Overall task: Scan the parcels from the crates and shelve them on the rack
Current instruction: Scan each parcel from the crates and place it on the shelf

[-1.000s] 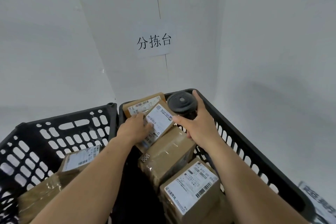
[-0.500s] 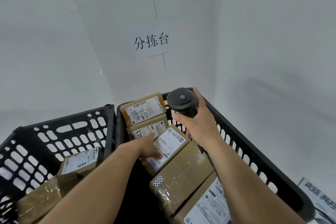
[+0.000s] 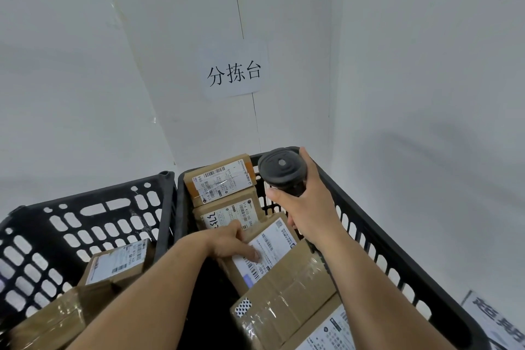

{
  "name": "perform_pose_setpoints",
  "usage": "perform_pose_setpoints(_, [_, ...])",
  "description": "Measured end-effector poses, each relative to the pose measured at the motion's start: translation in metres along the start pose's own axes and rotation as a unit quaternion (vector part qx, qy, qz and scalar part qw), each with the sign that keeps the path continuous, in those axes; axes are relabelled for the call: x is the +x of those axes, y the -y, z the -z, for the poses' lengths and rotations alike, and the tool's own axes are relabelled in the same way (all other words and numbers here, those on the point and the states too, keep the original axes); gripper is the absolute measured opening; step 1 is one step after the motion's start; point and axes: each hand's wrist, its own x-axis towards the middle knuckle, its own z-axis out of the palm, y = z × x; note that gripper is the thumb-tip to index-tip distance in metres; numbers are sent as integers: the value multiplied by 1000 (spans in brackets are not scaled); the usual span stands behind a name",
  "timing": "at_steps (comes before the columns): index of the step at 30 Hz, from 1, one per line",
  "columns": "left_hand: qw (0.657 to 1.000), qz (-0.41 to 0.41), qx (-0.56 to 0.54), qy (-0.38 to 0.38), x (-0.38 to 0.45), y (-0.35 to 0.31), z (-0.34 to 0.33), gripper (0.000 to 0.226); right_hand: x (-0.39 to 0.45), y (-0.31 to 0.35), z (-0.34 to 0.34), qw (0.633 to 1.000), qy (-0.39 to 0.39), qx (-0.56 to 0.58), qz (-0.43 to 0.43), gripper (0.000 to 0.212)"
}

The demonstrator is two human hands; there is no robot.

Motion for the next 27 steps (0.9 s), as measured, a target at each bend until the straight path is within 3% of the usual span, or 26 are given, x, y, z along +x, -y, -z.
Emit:
perform_pose_setpoints(6, [998,-2,67,0,-11,-3,7,60,-3,1,-4,1000,12,4,2,102])
perform_pose_setpoints(9, [998,18,58,15,-28,-10,8,79,-7,7,-5,1000,13,12,18,101])
perform_pose_setpoints(13, [995,-57,-20,-79,-51,-5,21,121,-16,20,1,999,3,33,27,97])
perform_pose_setpoints(15, [979,-97,-117,-134,-67,-4,24,122,-25,28,8,999,-5,37,37,96])
perform_pose_setpoints(19, [915,-171,-297,-214,-105,-10,12,118,-62,53,20,996,-8,63,61,95])
perform_pose_setpoints(27, [851,-233,-351,-314,-170,-10,-35,118,-157,85,22,987,26,112,109,79])
